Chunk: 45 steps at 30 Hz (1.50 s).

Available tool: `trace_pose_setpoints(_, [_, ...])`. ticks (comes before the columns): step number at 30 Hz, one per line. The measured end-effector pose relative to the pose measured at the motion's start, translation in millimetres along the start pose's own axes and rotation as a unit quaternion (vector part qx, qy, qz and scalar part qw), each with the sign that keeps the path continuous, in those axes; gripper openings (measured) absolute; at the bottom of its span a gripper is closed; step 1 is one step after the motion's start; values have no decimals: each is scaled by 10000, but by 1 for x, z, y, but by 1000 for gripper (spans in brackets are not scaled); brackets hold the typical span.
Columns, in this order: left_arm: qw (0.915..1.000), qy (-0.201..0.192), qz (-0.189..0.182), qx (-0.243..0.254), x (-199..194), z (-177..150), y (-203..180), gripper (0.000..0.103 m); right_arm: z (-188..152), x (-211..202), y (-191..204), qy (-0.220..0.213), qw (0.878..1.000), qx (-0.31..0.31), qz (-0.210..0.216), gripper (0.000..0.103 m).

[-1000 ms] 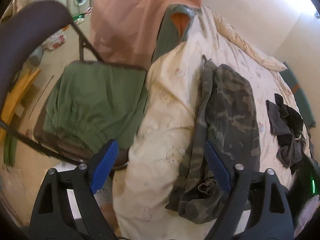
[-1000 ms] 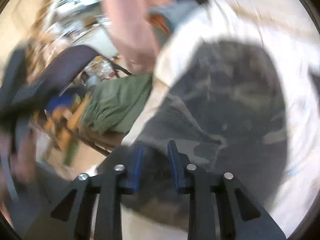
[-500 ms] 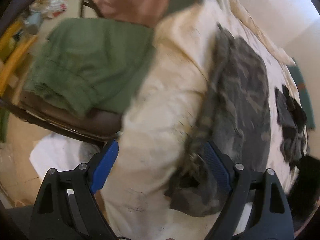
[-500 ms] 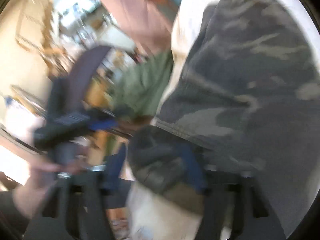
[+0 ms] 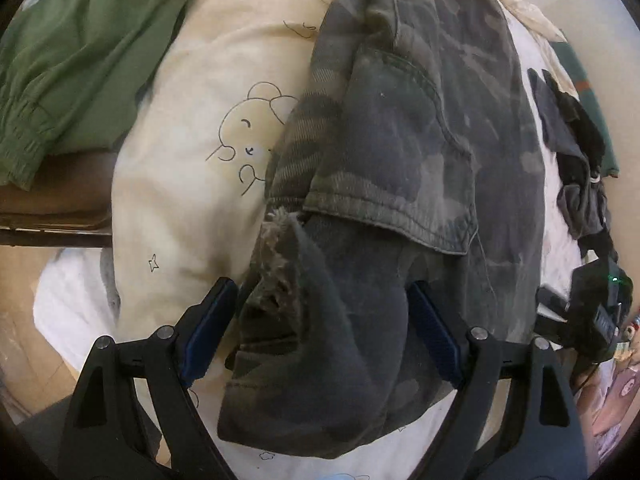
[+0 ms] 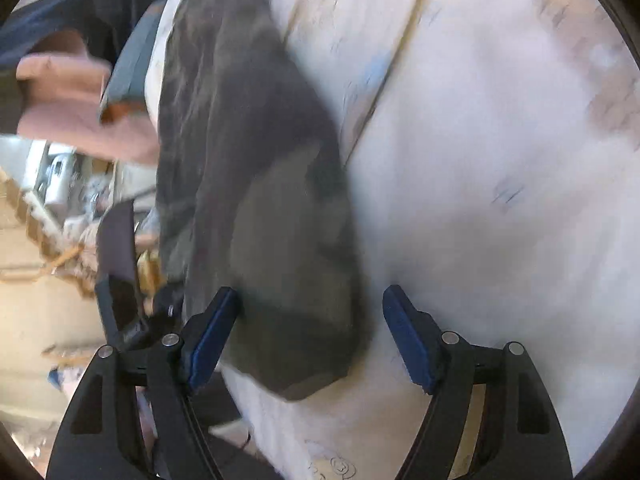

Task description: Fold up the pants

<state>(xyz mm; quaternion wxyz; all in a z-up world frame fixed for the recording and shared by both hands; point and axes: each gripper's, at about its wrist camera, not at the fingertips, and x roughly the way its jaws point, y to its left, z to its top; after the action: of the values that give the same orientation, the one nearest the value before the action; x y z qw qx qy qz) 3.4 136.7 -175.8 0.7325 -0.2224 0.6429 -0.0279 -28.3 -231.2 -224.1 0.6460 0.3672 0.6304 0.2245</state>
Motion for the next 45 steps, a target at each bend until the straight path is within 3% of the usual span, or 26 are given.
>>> trace_pose_setpoints(2, [9998,32,-183,-103,-2,-1,2,74,-9,16,15,444,9983,-334,165,79])
trace_pose_setpoints(3, [9998,40,-176,-39,-3,-2,0,73,-13,22,22,533,9972,-504,119,79])
trace_pose_setpoints(5, [9999,52,-138,69,-3,-3,-4,69,-11,27,28,343,9963,-759,-211,78])
trace_pose_setpoints(8, [9999,20,-81,129,-9,-3,-10,61,-7,31,19,96,9991,-395,-101,72])
trace_pose_setpoints(10, [9998,-4,-89,150,-10,-3,-13,56,-7,33,29,87,9985,-548,-47,51])
trace_pose_setpoints(11, [9998,-18,-52,193,-11,-3,-14,52,-10,33,34,128,9975,-687,-91,32])
trace_pose_setpoints(13, [9999,-52,10,143,-16,-4,-11,48,-19,25,51,95,9943,-1059,-103,22])
trace_pose_setpoints(16, [9998,-193,-68,89,-31,-7,-11,47,-18,-4,83,-294,9871,-1537,340,22])
trace_pose_setpoints(18, [9993,-255,-259,6,-34,-5,-10,47,-9,-8,73,-296,9920,-1080,576,27])
trace_pose_setpoints(20, [9998,-172,-57,93,-21,0,-12,51,-3,7,58,-98,9955,-904,257,32])
trace_pose_setpoints(22, [9998,51,131,102,-3,5,-10,53,0,33,37,145,9978,-624,-158,52])
trace_pose_setpoints(23, [9998,60,138,103,2,6,-9,51,-1,40,29,194,9985,-457,-210,54])
trace_pose_setpoints(25, [9996,22,167,206,1,7,-13,40,-4,44,29,54,9984,-511,-233,44])
trace_pose_setpoints(26, [9994,-67,155,315,-5,6,-17,33,-5,42,36,-14,9976,-651,-243,25])
trace_pose_setpoints(29, [9982,-282,50,530,-22,-1,-30,28,-11,23,73,-281,9906,-1295,-329,18])
trace_pose_setpoints(33, [9975,-326,-403,472,-46,-16,-41,27,-15,-17,93,-509,9872,-1453,-410,17])
trace_pose_setpoints(39, [9951,415,-705,558,-42,-77,-58,27,-56,-55,79,-223,9935,-912,-646,17])
trace_pose_setpoints(41, [9934,577,-677,730,-41,-99,-65,27,-75,-66,65,-104,9955,-648,-682,19])
trace_pose_setpoints(43, [9932,618,-417,894,-38,-119,-68,27,-88,-60,48,103,9963,-173,-837,26])
trace_pose_setpoints(45, [9933,571,-154,994,-33,-126,-67,28,-93,-50,41,235,9916,-110,-1267,31])
